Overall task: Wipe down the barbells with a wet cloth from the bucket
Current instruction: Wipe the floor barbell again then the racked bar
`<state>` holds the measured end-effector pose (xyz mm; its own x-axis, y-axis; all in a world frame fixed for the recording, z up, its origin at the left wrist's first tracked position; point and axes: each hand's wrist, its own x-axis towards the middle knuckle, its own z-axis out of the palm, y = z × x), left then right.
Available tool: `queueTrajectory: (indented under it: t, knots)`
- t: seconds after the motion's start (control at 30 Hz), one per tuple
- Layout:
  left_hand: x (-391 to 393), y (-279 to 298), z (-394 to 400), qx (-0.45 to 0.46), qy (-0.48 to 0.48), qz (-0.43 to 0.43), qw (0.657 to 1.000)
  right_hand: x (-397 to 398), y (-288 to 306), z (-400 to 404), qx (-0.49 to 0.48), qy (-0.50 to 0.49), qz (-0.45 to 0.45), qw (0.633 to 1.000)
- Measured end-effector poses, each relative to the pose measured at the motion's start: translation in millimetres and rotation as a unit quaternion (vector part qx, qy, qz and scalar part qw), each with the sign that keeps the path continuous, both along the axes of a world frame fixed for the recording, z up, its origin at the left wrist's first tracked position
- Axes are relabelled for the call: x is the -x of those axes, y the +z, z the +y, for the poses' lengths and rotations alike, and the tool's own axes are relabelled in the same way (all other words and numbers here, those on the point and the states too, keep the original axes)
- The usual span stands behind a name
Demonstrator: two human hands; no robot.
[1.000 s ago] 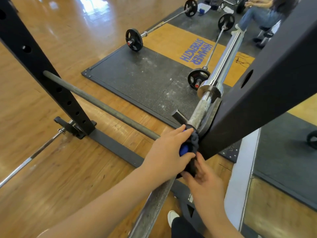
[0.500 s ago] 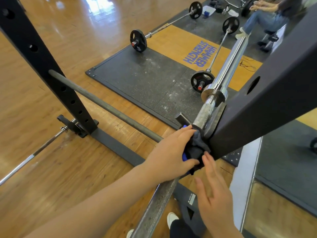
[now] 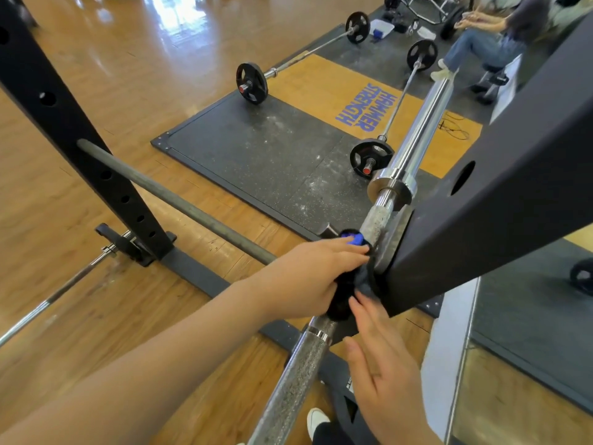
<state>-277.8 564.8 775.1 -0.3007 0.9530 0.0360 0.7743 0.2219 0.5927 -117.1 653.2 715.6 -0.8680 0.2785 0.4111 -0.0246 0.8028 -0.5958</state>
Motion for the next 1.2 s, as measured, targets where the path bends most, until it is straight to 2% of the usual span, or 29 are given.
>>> queueTrajectory:
  t: [0.1,0.2,0.3,0.4,0.5,0.7,0.8,0.9,1.1,1.2]
  knots:
    - [-2.2,-0.5,-16.4,0.044,-0.005,-0.059,0.997,-2.1,-1.5,1.3,-0.001,0.017,-0.011,1.0]
    - [-7.4,-1.5,-14.4,0.036,0.015,-0.111,0.993,-2.9,-4.5,-2.0,0.028,0.048,-0.045,0.997]
    - [-9.7,-5.7,-3.6,0.037,0.041,-0.095,0.994,-2.4,-5.8,-1.5,0.072,0.021,-0.078,0.994]
    - [-1.4,-6.5,3.2,0.007,0.051,-0.084,0.995,0.5,-2.2,-0.7,0.045,-0.011,-0.022,0.999]
    - [9.2,-2.4,18.3,0.0,0.045,-0.043,0.998,7.6,6.0,-4.6,0.056,-0.036,0.029,0.997]
    - [16.2,4.6,32.2,0.065,-0.012,0.028,0.997,1.2,7.1,-9.2,0.029,0.033,-0.048,0.998]
    - [17.0,4.4,20.6,0.102,-0.049,0.065,0.991,-8.9,11.0,-0.1,-0.023,0.026,-0.034,0.999]
    - [18.1,9.2,18.8,0.142,-0.085,0.135,0.977,-14.2,17.4,6.7,-0.023,0.006,-0.027,0.999]
    - [30.6,16.7,47.7,0.178,-0.043,0.166,0.969,-1.8,19.4,2.2,-0.026,0.012,-0.067,0.997]
    - [29.4,15.4,43.1,0.18,-0.059,0.189,0.964,4.1,20.8,5.6,-0.038,0.037,-0.094,0.994]
